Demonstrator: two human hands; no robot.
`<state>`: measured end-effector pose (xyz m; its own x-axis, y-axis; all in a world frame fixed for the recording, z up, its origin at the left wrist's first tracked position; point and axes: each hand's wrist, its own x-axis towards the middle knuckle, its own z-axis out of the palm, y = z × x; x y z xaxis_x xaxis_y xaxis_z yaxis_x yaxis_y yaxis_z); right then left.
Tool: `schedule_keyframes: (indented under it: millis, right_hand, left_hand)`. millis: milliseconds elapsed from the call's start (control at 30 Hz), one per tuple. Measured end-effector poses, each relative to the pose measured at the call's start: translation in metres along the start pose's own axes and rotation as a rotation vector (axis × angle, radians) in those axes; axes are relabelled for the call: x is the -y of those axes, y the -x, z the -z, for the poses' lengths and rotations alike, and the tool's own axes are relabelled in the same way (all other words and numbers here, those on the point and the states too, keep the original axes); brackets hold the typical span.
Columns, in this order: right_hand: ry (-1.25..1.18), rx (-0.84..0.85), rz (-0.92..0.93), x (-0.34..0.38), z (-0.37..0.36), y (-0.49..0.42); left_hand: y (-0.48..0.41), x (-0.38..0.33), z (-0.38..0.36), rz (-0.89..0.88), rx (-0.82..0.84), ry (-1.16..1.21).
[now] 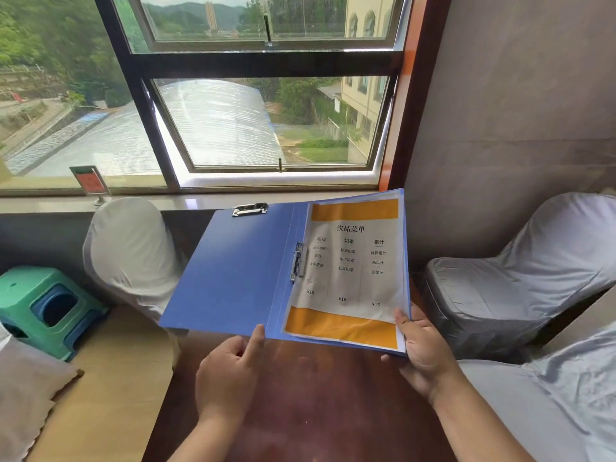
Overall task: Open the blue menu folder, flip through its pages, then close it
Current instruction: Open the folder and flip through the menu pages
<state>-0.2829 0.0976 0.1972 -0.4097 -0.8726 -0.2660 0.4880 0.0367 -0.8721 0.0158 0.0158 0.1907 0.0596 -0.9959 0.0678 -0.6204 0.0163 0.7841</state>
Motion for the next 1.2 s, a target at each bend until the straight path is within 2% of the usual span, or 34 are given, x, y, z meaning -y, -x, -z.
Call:
schedule_keyframes:
  millis: [67, 167, 300, 367, 633, 700, 767, 867, 967, 1100, 1200]
  right_hand:
    - [0.001, 0.002, -0.006, -0.004, -0.003, 0.002]
    - [-0.004, 0.026, -0.009, -0.010, -0.014, 0.007]
    - [-0.034, 0.084, -0.016, -0.015, -0.029, 0.013]
    - [-0.046, 0.109, -0.019, -0.014, -0.032, 0.015]
    - [-0.099, 0.142, -0.017, -0.008, -0.027, 0.018]
    - [-0.111, 0.133, -0.006, -0.007, -0.021, 0.018]
    - [-0.125, 0.119, 0.005, -0.005, -0.012, 0.018]
    - [-0.141, 0.100, -0.002, 0.002, -0.004, 0.017]
    - [-0.130, 0.093, -0.018, 0.009, 0.000, 0.015]
    - [-0.109, 0.110, -0.018, 0.011, -0.001, 0.012]
    - [-0.113, 0.112, -0.022, 0.011, -0.003, 0.011]
  left_hand:
    - [0.006, -0.019, -0.003, -0.245, -0.086, -0.091]
    - [0.011, -0.051, -0.018, -0.553, -0.052, -0.253]
    - [0.014, -0.075, -0.035, -0.575, 0.107, -0.451]
    - [0.013, -0.075, -0.039, -0.566, 0.131, -0.449]
    - [0.009, -0.074, -0.039, -0.706, -0.011, -0.261]
    - [0.006, -0.075, -0.033, -0.602, 0.004, -0.140]
    - [0.001, -0.072, -0.024, -0.344, 0.011, 0.118]
    - [-0.013, -0.060, -0.012, 0.056, -0.081, 0.513]
    - [-0.027, -0.043, -0.006, 0.337, -0.104, 0.806]
    - [-0.029, -0.031, -0.006, 0.419, -0.118, 0.806]
    - [-0.025, -0.034, -0.001, 0.338, -0.240, 0.568]
